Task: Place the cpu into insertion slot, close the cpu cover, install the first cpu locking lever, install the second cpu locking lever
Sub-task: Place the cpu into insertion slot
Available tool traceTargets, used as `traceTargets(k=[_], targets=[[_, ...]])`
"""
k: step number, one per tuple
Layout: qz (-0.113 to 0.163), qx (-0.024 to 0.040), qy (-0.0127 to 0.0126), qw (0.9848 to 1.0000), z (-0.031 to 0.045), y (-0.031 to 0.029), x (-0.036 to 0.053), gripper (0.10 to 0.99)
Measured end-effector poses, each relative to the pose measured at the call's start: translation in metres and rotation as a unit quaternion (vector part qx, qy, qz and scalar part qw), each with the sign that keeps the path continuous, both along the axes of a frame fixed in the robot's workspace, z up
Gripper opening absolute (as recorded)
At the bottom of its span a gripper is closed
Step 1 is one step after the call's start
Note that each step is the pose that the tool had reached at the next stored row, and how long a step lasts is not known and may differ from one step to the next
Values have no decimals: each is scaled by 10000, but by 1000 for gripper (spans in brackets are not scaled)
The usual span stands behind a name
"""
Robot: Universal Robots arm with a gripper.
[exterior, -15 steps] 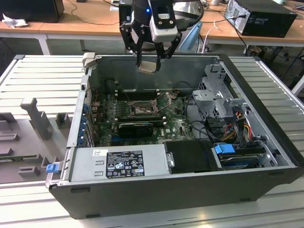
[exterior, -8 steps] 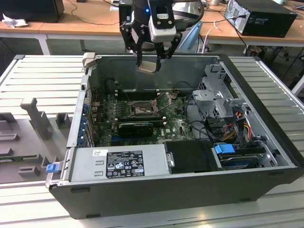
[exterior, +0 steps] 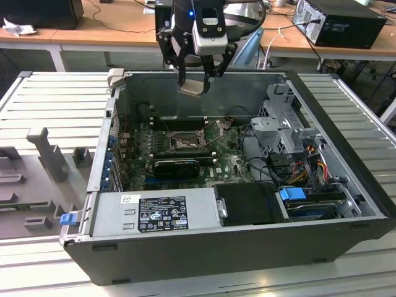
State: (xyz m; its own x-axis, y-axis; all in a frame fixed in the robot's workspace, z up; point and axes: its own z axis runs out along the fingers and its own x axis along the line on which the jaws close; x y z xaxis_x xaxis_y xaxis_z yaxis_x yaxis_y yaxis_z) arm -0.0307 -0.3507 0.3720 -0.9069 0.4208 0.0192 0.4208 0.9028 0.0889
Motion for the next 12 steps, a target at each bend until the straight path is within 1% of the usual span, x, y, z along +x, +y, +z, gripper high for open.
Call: traceTargets(k=[12], targets=[[-245, 0, 0, 9997, 0, 0, 0, 529]])
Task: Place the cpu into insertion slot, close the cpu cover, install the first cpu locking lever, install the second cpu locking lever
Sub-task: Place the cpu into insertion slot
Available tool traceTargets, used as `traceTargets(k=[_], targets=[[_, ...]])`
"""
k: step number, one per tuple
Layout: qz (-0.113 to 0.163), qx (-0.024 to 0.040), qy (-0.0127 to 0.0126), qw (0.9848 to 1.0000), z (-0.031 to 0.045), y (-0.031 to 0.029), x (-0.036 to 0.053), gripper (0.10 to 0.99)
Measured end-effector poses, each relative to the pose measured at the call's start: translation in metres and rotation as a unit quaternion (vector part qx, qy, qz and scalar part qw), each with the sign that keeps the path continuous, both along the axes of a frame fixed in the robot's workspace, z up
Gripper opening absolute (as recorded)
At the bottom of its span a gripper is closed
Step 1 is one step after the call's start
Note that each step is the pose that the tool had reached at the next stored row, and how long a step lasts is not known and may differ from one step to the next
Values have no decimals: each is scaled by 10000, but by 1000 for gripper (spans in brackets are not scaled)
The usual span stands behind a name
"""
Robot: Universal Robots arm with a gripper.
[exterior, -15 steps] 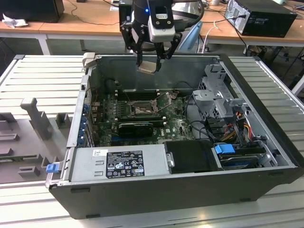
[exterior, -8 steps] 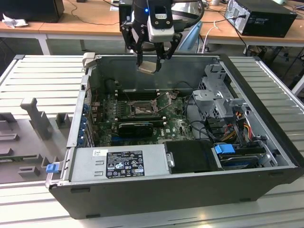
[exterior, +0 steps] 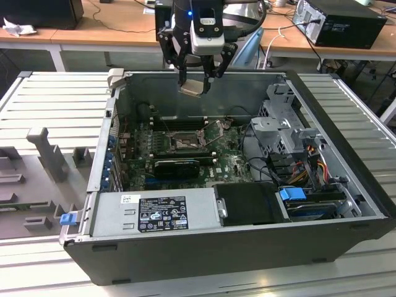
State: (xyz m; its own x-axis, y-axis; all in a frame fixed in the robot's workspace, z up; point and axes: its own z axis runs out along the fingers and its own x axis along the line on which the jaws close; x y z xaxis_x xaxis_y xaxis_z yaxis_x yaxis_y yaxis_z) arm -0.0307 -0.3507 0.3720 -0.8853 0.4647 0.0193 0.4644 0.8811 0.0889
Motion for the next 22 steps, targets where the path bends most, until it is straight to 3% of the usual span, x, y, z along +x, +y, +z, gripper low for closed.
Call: traceTargets(k=[22], targets=[[-538, 0, 0, 9985, -4, 0, 0, 529]])
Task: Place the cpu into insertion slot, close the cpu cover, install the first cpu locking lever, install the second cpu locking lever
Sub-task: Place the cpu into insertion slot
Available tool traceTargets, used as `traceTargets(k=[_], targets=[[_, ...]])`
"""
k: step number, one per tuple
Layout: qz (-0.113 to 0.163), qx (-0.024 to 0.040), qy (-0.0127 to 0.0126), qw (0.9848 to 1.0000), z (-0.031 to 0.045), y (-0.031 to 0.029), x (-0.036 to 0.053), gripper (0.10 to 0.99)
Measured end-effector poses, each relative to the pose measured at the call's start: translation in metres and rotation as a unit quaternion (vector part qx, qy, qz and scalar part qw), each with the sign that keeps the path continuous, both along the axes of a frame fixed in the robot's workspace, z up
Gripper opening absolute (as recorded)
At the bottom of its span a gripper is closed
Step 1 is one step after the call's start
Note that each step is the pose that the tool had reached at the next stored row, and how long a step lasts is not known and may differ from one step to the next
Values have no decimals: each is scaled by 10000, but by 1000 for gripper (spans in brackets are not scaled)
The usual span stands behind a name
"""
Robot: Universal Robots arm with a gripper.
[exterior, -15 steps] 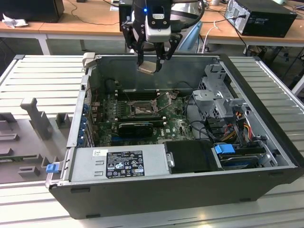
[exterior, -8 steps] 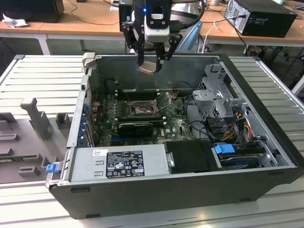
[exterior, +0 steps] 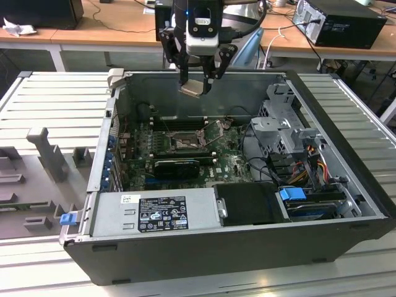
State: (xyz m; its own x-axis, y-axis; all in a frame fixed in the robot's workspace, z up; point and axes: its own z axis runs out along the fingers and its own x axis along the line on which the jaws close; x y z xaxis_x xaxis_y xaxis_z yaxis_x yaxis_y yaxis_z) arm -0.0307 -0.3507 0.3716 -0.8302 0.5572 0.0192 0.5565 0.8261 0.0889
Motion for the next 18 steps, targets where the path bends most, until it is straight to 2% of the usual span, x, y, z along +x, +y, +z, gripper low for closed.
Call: traceTargets(k=[5, 10, 12, 13, 18], targets=[[-179, 0, 0, 9998, -4, 0, 0, 529], [-454, -3, 0, 9990, -10, 0, 0, 529], [-562, -3, 0, 9984, -11, 0, 0, 529], [-689, -3, 0, 9976, -12, 0, 0, 529], [-985, -2, 0, 9951, -16, 0, 0, 529]])
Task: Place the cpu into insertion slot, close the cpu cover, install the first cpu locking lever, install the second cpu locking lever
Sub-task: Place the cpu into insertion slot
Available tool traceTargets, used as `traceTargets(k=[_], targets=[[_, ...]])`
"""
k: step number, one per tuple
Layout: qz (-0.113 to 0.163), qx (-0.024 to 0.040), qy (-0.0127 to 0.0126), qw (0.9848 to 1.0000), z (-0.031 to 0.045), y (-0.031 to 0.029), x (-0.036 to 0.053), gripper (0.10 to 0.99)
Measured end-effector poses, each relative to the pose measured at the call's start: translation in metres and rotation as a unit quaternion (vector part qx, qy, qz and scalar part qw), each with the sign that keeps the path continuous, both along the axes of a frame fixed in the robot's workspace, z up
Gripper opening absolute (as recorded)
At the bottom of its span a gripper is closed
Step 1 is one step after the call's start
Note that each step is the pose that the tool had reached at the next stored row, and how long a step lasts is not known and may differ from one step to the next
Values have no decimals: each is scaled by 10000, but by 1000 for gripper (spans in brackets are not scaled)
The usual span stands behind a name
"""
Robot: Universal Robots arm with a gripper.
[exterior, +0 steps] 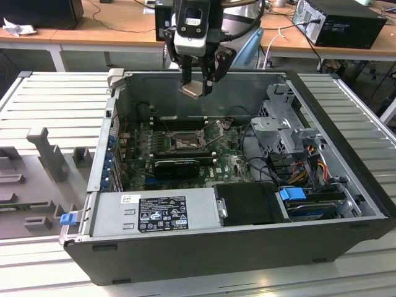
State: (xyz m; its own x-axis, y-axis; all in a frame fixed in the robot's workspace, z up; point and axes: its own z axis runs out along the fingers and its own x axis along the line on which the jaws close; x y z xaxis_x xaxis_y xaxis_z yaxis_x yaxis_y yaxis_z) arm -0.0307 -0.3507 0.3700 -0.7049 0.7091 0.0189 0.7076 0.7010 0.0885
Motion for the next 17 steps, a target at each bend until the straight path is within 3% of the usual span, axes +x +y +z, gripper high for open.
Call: traceTargets(k=[12, 17], targets=[[-539, -1, 0, 9985, -8, 0, 0, 529], [-814, -1, 0, 9967, -12, 0, 0, 529]])
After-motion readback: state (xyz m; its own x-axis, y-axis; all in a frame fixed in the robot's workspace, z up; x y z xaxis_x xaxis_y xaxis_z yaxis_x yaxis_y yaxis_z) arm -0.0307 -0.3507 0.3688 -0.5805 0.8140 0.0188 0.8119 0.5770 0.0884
